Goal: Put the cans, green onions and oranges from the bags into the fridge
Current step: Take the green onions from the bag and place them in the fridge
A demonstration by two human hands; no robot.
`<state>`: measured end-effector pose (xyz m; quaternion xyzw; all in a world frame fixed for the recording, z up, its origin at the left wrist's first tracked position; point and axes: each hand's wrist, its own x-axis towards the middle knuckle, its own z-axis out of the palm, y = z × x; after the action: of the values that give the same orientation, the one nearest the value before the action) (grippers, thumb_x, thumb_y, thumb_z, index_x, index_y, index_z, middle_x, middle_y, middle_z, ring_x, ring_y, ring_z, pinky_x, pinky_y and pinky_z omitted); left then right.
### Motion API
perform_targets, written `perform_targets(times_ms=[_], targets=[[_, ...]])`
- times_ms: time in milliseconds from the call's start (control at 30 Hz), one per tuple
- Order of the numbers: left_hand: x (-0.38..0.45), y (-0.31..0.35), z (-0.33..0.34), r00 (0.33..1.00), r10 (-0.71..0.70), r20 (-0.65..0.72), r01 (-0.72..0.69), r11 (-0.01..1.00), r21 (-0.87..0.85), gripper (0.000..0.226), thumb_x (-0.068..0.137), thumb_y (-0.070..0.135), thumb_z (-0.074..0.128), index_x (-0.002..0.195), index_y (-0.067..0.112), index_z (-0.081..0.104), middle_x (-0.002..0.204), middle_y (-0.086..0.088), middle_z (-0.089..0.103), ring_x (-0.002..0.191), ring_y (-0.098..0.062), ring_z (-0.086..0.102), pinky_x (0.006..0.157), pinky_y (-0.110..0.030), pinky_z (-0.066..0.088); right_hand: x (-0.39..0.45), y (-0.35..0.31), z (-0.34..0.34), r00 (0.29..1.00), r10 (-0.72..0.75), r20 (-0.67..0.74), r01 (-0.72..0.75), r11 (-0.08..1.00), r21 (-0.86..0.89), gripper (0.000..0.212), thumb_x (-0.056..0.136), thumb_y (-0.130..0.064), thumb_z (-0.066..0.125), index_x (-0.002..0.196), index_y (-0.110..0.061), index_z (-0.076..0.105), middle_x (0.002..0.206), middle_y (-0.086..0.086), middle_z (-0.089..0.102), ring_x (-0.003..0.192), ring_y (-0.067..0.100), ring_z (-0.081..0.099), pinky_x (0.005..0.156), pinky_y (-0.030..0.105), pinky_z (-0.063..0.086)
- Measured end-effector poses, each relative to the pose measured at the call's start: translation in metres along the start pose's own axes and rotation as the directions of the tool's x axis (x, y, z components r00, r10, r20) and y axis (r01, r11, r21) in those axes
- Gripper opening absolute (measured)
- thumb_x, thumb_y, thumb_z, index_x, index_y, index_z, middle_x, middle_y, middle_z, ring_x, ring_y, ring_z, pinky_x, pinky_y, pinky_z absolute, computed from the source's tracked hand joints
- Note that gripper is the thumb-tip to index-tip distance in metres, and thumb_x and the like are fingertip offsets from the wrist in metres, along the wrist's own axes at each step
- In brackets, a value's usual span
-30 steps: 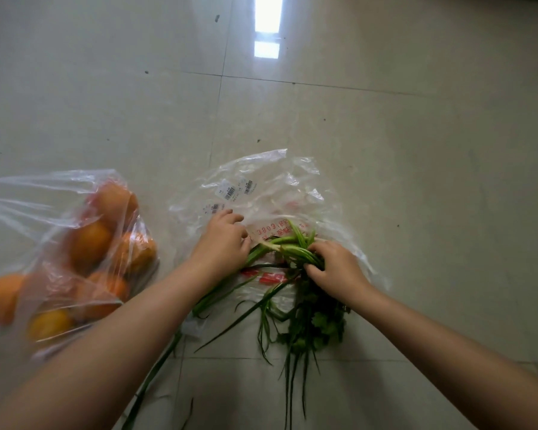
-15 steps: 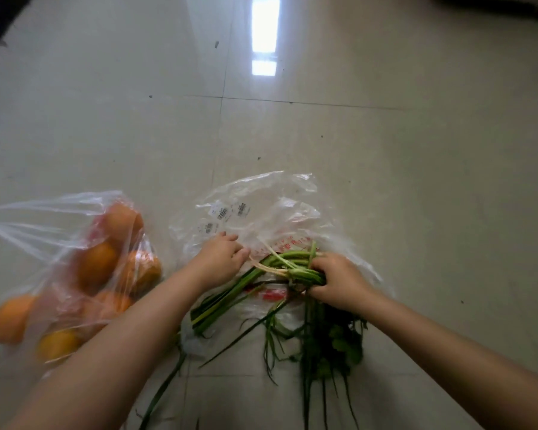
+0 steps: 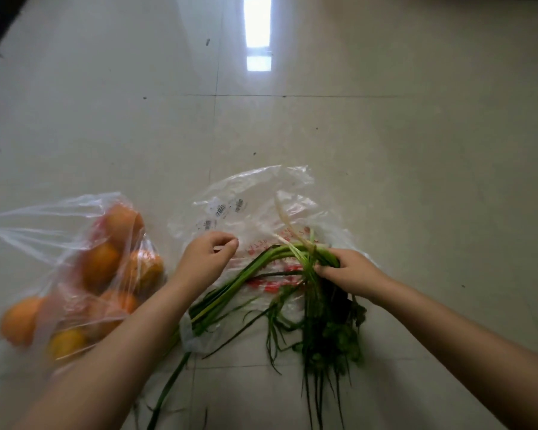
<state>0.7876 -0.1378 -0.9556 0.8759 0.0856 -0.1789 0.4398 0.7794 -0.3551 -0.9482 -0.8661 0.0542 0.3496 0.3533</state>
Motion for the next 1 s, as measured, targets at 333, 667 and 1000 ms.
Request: perform_targets(times_ms=[333, 667, 1000], targets=[[-0.014, 0.022, 0.008, 0.956, 0.091, 0.28, -0.032, 0.977, -0.21, 0.014, 0.09, 0.023, 0.058, 0.095, 0.035, 0.062, 0.091, 0.018, 0.064, 0.088, -0.005, 0.063, 0.082, -0.02, 0.052, -0.013, -0.013, 0.01, 0.992, -0.123, -0.024, 0.123, 0.992, 0.019, 0.044, 0.084, -0.013, 0.062, 0.123, -0.017, 0.041, 0.1, -0.001, 0.056, 0.088, 0.012, 0.055, 0.073, 0.019, 0.048], [-0.017, 0.022, 0.012, 0.947, -0.236, 0.22, 0.305, 0.432, -0.849, 0.031, 0.1, 0.011, 0.035, 0.074, 0.009, 0.051, 0.06, -0.002, 0.062, 0.061, -0.013, 0.061, 0.054, -0.021, 0.053, -0.02, -0.015, 0.014, 0.952, -0.276, 0.131, 0.271, 0.961, 0.059, 0.062, 0.088, -0.013, 0.058, 0.142, -0.018, 0.029, 0.128, -0.001, 0.052, 0.122, 0.014, 0.048, 0.104, 0.026, 0.038], [-0.013, -0.017, -0.014, 0.832, -0.474, 0.288, 0.361, 0.07, -0.93, 0.035, 0.101, 0.031, 0.033, 0.073, 0.012, 0.038, 0.034, 0.005, 0.039, 0.024, -0.003, 0.039, 0.028, -0.008, 0.032, 0.035, 0.002, 0.018, 0.98, 0.13, -0.152, -0.11, 0.985, 0.13, 0.025, 0.092, -0.027, 0.049, 0.091, -0.005, 0.062, 0.079, 0.009, 0.061, 0.08, 0.022, 0.053, 0.073, 0.033, 0.044]])
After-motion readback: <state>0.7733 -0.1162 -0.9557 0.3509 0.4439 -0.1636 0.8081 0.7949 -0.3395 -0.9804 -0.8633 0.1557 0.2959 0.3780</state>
